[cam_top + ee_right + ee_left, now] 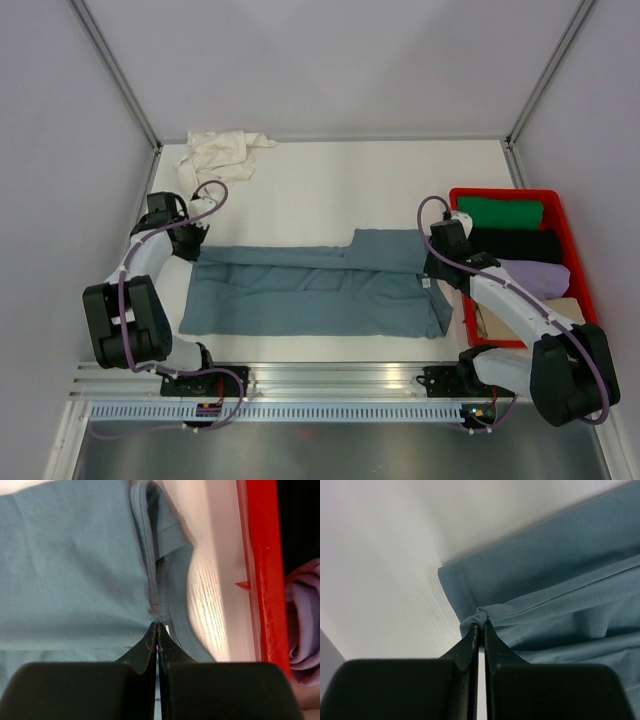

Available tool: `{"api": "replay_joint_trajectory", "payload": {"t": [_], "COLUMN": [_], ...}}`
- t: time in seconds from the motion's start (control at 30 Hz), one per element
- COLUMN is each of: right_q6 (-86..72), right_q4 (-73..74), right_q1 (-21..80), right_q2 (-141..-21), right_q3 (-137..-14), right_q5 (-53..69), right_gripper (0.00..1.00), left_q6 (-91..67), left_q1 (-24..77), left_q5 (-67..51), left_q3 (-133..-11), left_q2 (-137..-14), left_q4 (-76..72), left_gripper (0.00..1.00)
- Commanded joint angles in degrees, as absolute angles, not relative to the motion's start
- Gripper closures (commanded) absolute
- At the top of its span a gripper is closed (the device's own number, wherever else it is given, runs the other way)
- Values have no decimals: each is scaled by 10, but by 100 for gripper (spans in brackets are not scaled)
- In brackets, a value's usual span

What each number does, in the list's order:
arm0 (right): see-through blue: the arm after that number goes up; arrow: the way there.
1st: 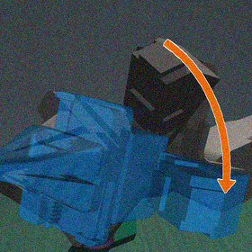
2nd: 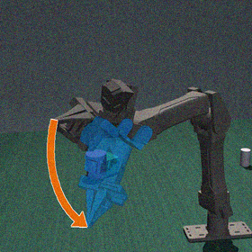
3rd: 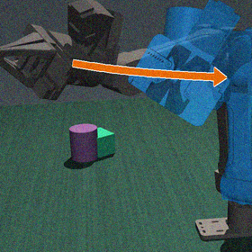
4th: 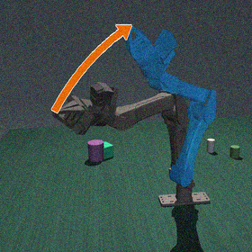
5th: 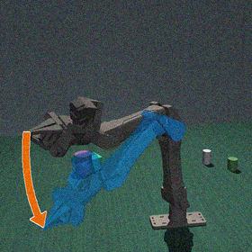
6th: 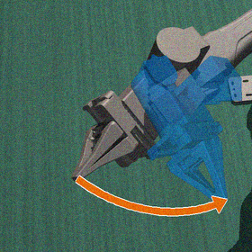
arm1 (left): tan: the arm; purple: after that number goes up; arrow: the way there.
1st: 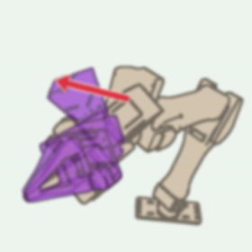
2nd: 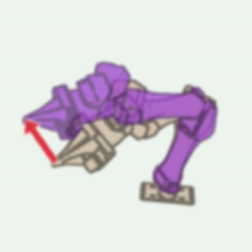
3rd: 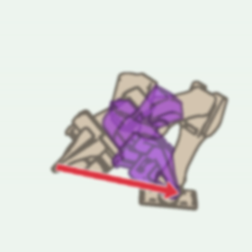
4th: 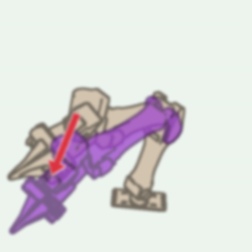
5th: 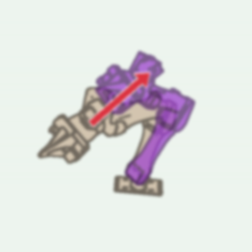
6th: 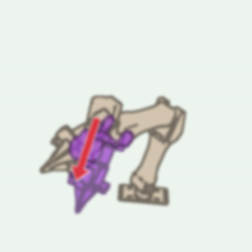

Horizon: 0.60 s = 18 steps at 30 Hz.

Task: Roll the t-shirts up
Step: Fold the tshirt

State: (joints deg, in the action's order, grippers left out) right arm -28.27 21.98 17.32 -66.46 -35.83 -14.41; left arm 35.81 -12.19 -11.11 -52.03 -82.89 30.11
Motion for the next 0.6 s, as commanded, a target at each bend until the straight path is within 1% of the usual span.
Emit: {"api": "replay_joint_trajectory", "payload": {"t": [0.0,0.07,0.27,0.33,0.37,0.43,0.47,0.5,0.57], "right_q6": [-313,-319,-327,-329,-329,-330,-330,-329,-325], "right_q4": [240,243,237,238,238,237,236,236,239], "right_q1": [164,158,139,137,137,137,137,137,137], "right_q2": [-691,-702,-686,-687,-690,-695,-695,-695,-691], "right_q3": [-349,-348,-332,-332,-332,-332,-332,-332,-337], "right_q5": [-159,-150,-139,-140,-136,-135,-134,-132,-127], "right_gripper": [100,99,98,97,94,87,75,70,68], "left_q6": [385,387,402,405,410,416,422,425,436], "left_q1": [-128,-129,-129,-129,-130,-130,-130,-129,-129], "left_q5": [-102,-102,-75,-74,-74,-76,-78,-83,-88], "left_q3": [-498,-493,-492,-491,-490,-481,-475,-473,-475], "left_q2": [-838,-841,-837,-838,-838,-836,-834,-830,-814], "left_q4": [280,280,279,279,280,284,287,292,318], "left_gripper": [98,98,98,98,98,88,82,73,65]}}
